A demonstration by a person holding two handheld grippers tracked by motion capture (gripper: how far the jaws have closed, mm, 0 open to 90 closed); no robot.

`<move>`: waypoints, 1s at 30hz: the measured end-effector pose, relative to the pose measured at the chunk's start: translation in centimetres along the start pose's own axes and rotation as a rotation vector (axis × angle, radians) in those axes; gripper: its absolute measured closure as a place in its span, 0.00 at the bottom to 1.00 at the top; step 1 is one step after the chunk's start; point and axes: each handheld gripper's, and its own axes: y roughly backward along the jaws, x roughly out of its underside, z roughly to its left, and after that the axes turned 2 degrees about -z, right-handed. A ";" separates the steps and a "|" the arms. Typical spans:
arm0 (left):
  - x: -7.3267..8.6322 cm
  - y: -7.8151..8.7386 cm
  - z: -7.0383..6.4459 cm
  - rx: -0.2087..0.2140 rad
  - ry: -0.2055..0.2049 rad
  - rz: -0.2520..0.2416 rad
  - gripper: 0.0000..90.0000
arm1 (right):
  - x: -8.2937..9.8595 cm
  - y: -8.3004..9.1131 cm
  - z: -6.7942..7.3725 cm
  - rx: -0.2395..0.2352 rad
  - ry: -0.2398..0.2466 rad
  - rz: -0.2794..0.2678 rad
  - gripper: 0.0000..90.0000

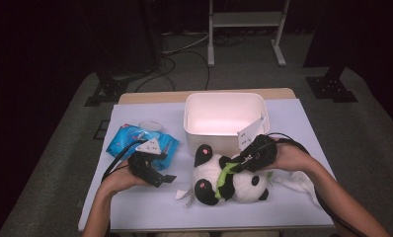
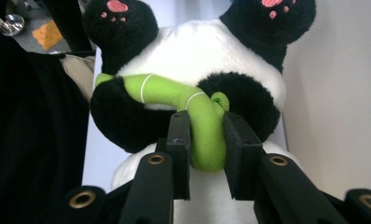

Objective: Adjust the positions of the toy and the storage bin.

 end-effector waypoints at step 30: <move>0.3 0.3 0.3 -0.003 0.017 -0.009 0.11 | -1.4 2.6 0.9 -0.008 0.034 -0.025 0.85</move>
